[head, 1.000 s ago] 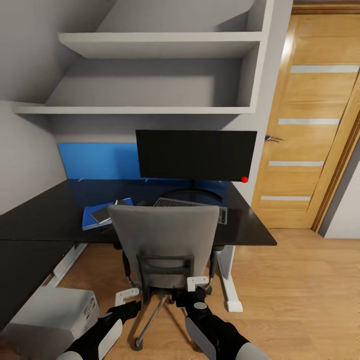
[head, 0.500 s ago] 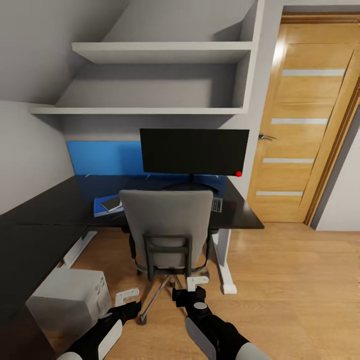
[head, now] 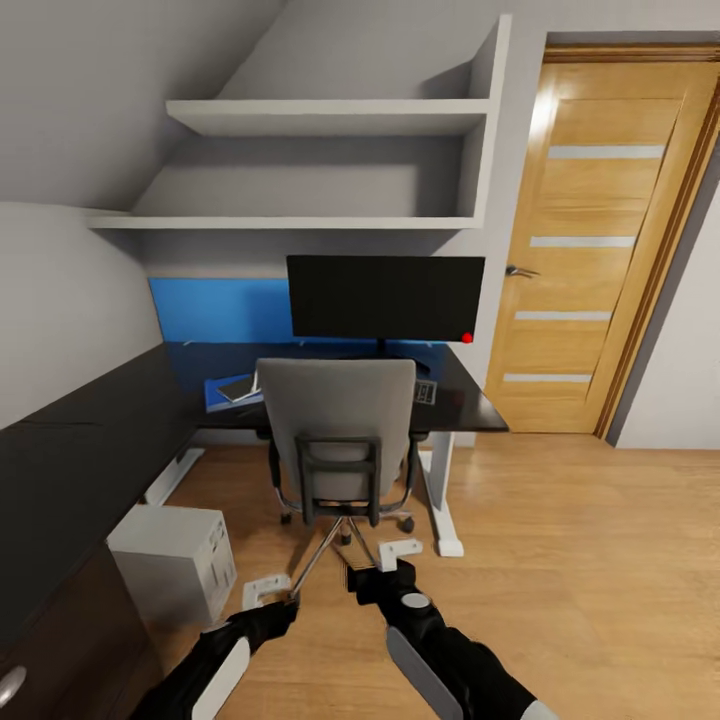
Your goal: In the bedroom, organize the workspace by keeping the computer under the desk, ensuring the monitor is on the desk, placing the keyboard on the desk next to the monitor, placing the mouse on the desk next to the keyboard, moving the folder from the swivel chair onto the desk next to the mouse, stacking the notebook on top of the folder with the pen on top of the notebook, and positioning the swivel chair next to the desk.
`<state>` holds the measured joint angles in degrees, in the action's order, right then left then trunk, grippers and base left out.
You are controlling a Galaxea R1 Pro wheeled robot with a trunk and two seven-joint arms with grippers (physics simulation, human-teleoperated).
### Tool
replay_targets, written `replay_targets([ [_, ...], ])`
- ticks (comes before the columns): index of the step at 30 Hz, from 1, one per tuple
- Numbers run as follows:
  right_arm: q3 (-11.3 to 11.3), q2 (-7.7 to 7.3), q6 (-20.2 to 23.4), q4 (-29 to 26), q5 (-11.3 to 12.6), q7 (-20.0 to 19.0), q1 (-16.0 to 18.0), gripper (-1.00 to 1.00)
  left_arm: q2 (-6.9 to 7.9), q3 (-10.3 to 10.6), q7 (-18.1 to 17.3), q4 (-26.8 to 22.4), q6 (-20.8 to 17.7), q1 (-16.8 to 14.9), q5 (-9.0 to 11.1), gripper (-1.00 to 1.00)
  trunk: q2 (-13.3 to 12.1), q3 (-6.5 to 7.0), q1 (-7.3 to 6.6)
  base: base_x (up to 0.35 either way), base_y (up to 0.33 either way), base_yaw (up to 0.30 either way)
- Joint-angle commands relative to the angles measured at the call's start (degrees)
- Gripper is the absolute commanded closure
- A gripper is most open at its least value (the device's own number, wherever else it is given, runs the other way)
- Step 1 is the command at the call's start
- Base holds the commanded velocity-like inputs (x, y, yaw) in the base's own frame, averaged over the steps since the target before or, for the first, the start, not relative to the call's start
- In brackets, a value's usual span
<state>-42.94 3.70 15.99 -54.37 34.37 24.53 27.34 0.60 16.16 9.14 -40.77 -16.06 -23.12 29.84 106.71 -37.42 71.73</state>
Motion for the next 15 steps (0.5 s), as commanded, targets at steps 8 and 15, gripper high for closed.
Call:
replay_targets([
  [8,0.25,-5.74,5.17,-10.58,0.43,0.58,-4.29,-1.0,0.28,-0.27,0.7,-12.39,-9.41,4.98,0.81,-1.0,0.03,-0.06,-0.04,-0.286,0.0,-0.005],
  [15,0.45,-10.01,6.68,-17.82,0.51,0.6,-6.5,-1.0,-0.28,-0.25,0.79,-15.56,-13.79,6.25,1.19,-1.0,0.03,-0.06,-0.04,-0.069,0.0,-0.189],
])
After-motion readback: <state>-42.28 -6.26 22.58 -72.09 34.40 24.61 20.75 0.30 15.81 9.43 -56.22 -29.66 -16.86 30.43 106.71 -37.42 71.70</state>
